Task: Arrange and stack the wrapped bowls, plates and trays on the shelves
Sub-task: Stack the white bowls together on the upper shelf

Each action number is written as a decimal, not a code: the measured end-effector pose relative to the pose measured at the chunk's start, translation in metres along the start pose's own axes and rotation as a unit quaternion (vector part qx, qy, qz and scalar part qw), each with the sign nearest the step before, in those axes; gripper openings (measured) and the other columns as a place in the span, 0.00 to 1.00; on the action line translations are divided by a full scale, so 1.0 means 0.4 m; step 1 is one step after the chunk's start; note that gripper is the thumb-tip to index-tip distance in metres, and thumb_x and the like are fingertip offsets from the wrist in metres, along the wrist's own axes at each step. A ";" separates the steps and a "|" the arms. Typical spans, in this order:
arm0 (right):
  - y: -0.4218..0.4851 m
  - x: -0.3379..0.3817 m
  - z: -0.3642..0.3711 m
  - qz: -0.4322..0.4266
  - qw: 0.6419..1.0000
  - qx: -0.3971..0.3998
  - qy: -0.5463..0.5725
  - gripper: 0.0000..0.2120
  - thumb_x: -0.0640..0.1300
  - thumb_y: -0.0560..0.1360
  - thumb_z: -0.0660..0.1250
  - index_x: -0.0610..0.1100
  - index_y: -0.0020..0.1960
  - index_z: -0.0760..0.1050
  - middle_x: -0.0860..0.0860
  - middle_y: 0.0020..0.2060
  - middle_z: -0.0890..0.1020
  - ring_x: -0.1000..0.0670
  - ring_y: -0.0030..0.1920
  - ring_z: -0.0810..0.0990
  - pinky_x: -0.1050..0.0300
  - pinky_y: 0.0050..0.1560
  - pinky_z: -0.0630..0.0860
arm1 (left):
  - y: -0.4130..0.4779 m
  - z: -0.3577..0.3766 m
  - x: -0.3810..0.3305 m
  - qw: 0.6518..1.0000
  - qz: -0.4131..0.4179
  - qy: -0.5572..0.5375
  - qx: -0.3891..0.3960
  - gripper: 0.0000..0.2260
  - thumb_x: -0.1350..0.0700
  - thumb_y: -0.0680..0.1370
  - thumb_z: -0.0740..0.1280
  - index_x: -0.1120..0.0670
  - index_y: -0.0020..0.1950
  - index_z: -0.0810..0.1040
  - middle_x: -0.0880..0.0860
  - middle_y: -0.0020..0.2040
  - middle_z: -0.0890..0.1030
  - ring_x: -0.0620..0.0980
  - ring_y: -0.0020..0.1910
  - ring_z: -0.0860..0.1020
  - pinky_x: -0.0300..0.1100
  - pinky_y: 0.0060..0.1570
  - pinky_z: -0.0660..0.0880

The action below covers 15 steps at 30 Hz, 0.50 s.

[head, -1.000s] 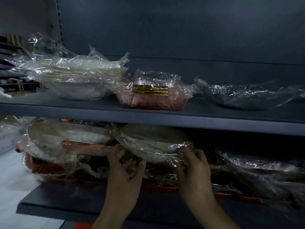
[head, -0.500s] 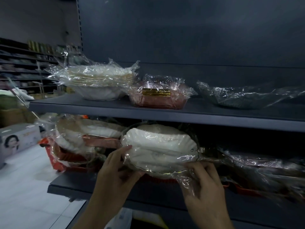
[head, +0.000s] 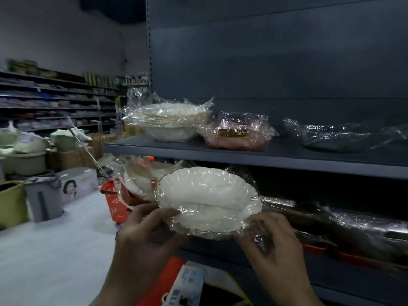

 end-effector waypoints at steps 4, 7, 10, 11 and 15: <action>0.025 0.100 0.003 -0.023 0.999 0.033 0.033 0.08 0.53 0.70 0.81 0.57 0.47 0.84 0.56 0.50 0.82 0.57 0.51 0.83 0.71 0.47 0.75 | 0.006 -0.126 -0.066 0.999 0.021 0.022 -0.038 0.14 0.42 0.73 0.76 0.38 0.58 0.87 0.47 0.59 0.80 0.52 0.55 0.85 0.54 0.58 0.83; 0.035 0.170 0.016 -0.057 0.997 0.033 0.030 0.11 0.61 0.70 0.79 0.59 0.49 0.83 0.58 0.50 0.82 0.55 0.52 0.83 0.64 0.48 0.77 | 0.024 -0.198 -0.108 0.997 0.032 0.030 -0.065 0.13 0.49 0.74 0.82 0.38 0.57 0.87 0.48 0.59 0.81 0.52 0.57 0.86 0.54 0.60 0.83; 0.065 0.228 0.024 -0.076 0.996 0.026 0.039 0.10 0.58 0.69 0.79 0.60 0.48 0.82 0.58 0.49 0.83 0.55 0.52 0.83 0.61 0.49 0.78 | 0.052 -0.256 -0.145 0.994 0.045 0.052 -0.083 0.13 0.44 0.73 0.79 0.36 0.57 0.87 0.48 0.59 0.81 0.51 0.57 0.85 0.53 0.60 0.83; 0.082 0.254 0.023 -0.089 0.995 0.022 0.041 0.10 0.59 0.68 0.79 0.61 0.48 0.82 0.58 0.49 0.83 0.56 0.51 0.83 0.64 0.48 0.77 | 0.063 -0.274 -0.157 0.993 0.052 0.053 -0.095 0.14 0.43 0.72 0.79 0.36 0.57 0.87 0.48 0.59 0.82 0.51 0.56 0.86 0.53 0.59 0.83; 0.158 0.354 0.022 -0.108 0.991 0.035 0.072 0.13 0.61 0.66 0.77 0.61 0.48 0.83 0.60 0.49 0.85 0.59 0.50 0.84 0.65 0.45 0.77 | 0.118 -0.338 -0.209 0.985 0.079 0.062 -0.140 0.13 0.41 0.71 0.78 0.35 0.55 0.87 0.46 0.56 0.82 0.47 0.51 0.86 0.51 0.58 0.84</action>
Point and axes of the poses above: each hand's wrist, its own y-axis towards the middle knuckle, its own z-axis out of the palm, x = y × z, the point moved 3 cm from there along y, towards the middle knuckle
